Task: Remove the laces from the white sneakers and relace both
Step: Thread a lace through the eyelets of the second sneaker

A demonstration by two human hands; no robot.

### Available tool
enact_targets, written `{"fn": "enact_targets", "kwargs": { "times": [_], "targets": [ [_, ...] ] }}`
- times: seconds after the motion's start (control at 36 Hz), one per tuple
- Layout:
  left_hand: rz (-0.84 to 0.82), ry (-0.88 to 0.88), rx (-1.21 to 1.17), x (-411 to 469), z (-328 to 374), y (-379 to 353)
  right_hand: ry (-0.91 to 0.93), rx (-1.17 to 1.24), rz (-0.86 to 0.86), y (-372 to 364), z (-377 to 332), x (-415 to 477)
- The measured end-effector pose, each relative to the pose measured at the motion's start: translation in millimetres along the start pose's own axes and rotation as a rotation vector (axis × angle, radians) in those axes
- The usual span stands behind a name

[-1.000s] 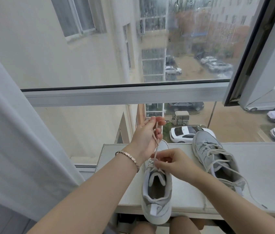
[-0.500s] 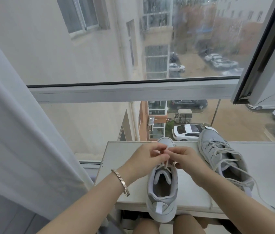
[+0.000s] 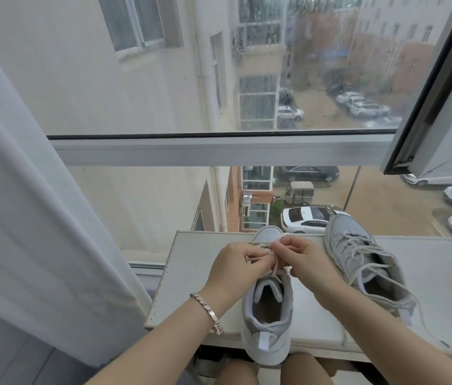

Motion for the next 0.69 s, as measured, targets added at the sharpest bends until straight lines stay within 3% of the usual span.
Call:
{"fn": "enact_targets", "kwargs": {
  "times": [0.28,0.33,0.42,0.5,0.58,0.69],
  "targets": [
    [-0.066,0.111,-0.010,2,-10,-4,-0.107,-0.065,-0.062,11,-4,-4],
    [-0.049,0.115,-0.001,1,-12,-4,-0.094,-0.269,-0.051,14,-7,-5],
    [-0.040,0.107,-0.014,0,-14,-5,0.045,-0.811,-0.007,16,-12,-6],
    [-0.054,0.105,-0.043,0,-15,-6,0.054,-0.974,-0.045,15,-12,-8],
    [-0.042,0.125,-0.055,0,-18,-5,0.175,-0.800,0.035,15,-17,-12],
    [-0.041,0.142,-0.076,0,-16,-6,0.274,-0.224,0.097,10,-13,-19]
  ]
}}
Point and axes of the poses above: each hand's wrist, its own x-axis towards the middle knuckle, its own y-axis out of the back of the hand, z = x × y, the point moved 3 cm from there along x, towards the middle knuckle, and after that the axes turned 1 degree about -y, right-handed, at the moved point
